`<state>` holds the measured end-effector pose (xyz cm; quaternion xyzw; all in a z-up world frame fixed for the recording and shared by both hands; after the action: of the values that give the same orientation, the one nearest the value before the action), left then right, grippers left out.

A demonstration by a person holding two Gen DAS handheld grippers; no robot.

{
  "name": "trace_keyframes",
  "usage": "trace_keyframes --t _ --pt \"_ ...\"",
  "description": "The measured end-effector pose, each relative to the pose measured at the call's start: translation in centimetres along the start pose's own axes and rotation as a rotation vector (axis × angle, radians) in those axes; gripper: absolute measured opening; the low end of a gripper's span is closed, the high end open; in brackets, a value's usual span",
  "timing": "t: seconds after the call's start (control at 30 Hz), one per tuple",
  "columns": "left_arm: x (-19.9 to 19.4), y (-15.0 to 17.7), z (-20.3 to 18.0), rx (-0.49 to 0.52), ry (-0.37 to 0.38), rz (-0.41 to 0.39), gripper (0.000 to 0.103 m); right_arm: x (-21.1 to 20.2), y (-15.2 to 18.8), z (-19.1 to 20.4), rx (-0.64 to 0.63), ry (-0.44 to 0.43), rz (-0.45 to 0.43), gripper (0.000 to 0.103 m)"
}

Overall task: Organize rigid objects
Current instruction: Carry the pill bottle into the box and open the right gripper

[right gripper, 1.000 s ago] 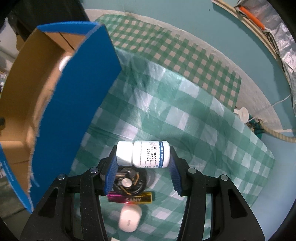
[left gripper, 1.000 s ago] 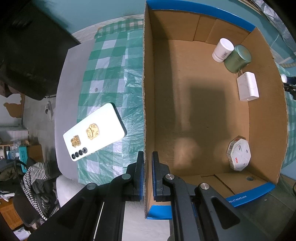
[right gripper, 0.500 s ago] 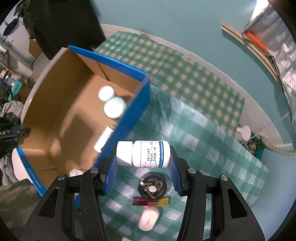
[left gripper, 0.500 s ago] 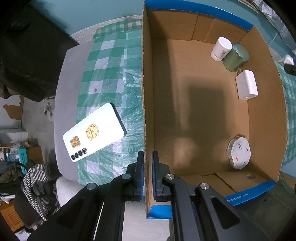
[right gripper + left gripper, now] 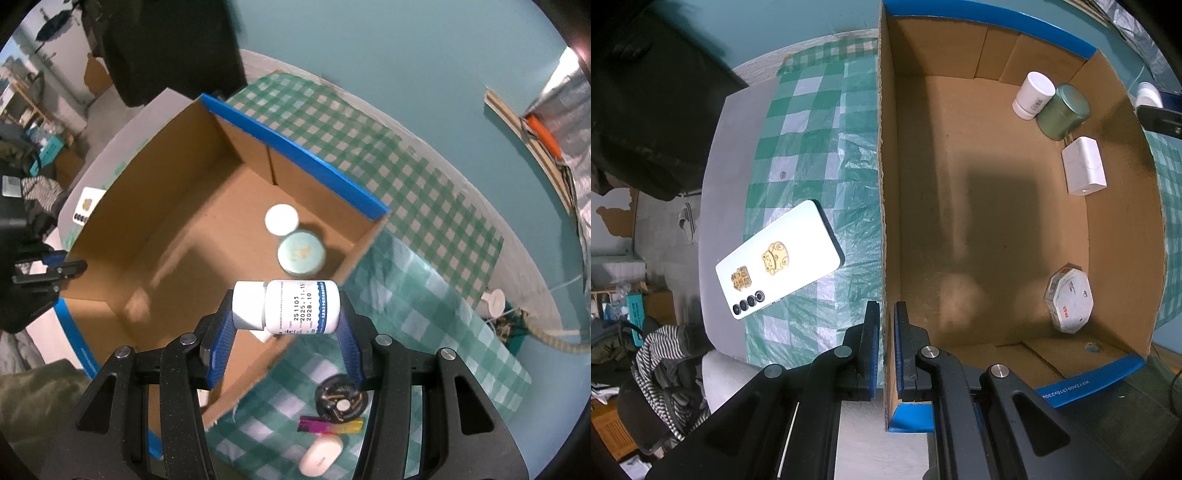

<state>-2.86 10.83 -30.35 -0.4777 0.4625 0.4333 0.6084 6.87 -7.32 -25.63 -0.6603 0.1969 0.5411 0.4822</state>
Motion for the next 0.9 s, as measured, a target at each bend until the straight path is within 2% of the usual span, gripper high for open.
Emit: trace_keyframes --t 0.37,0.9 --pt "0.0 0.2 0.0 0.001 0.001 -0.001 0.006 2.3 0.5 1.2 -0.041 0.004 0.031 0.050" --pt "0.0 0.2 0.3 0.008 0.002 -0.003 0.006 1.2 -0.1 0.8 -0.012 0.024 0.008 0.053"
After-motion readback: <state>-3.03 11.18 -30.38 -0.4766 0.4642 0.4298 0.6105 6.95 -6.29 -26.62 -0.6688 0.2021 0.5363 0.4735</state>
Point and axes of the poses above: each gripper's, at about its wrist camera, not at the fingertips, and x roughly the way its jaws point, z to its left, y to its underside, the point moved 10 cm from there along x, roughly the way its jaws point, and after that the axes turned 10 degrees about -z, right-handed, at the moved point
